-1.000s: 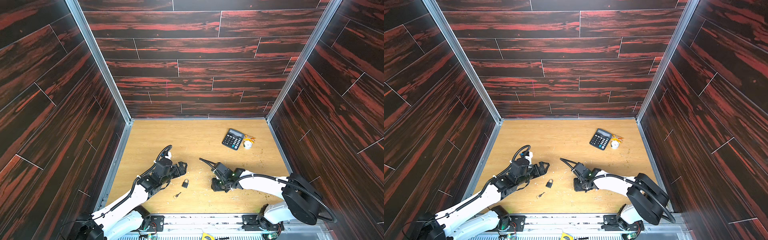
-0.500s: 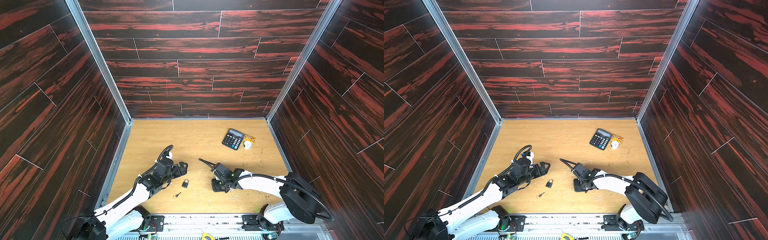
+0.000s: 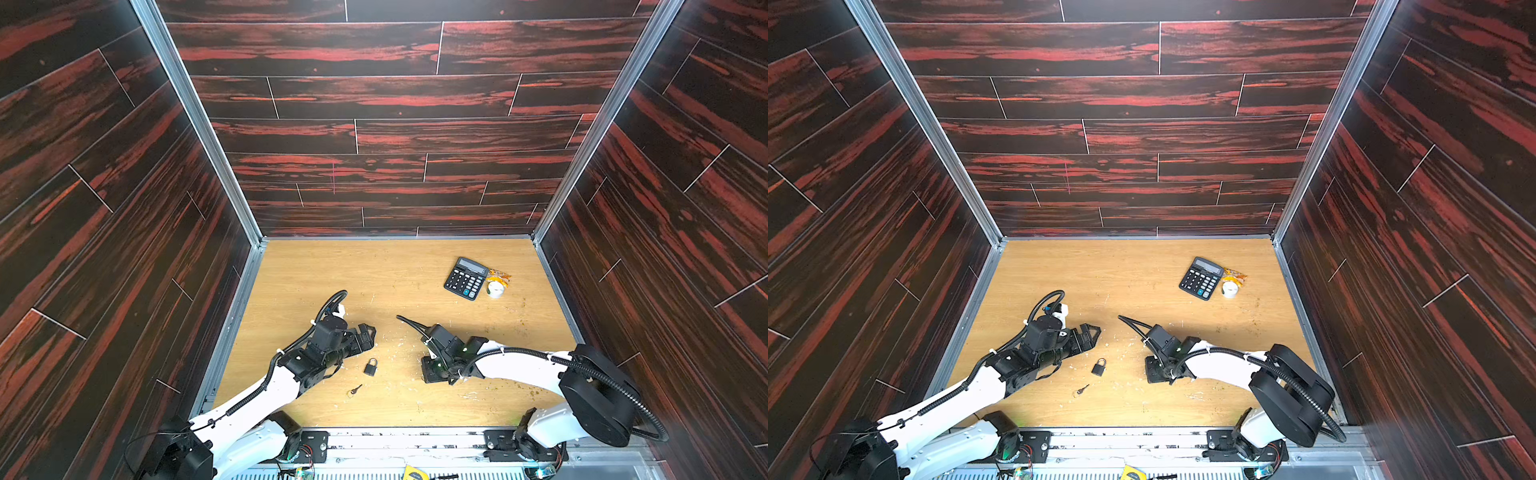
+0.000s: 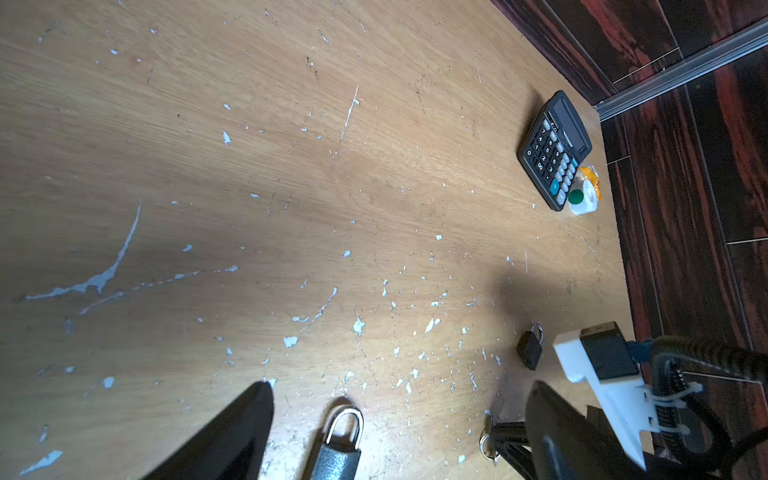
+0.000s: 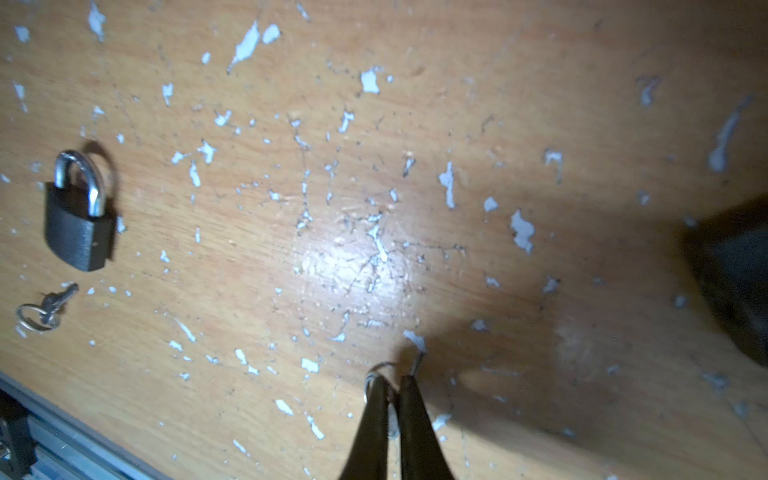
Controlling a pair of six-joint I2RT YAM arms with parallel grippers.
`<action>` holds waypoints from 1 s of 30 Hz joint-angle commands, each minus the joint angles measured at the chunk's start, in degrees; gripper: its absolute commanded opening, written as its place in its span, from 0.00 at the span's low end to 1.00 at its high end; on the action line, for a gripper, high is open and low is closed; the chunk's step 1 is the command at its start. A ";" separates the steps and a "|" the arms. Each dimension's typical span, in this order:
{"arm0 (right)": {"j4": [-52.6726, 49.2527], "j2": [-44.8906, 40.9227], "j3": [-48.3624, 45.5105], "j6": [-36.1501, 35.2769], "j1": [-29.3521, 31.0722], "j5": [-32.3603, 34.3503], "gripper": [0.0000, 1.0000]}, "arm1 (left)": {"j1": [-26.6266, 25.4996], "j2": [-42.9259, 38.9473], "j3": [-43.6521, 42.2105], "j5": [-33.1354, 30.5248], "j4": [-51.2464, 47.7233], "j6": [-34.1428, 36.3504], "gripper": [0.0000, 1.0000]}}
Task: Unlock with the key
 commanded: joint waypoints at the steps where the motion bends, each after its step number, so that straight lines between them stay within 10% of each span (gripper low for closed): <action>1: -2.33 1.73 -0.40 -0.41 0.26 -0.06 0.02 | -0.22 0.10 1.48 -0.34 0.43 -0.49 0.97; 30: 1.12 -6.04 2.30 -2.23 0.34 1.44 0.00 | -0.22 -1.61 2.23 -0.14 1.53 -0.98 0.96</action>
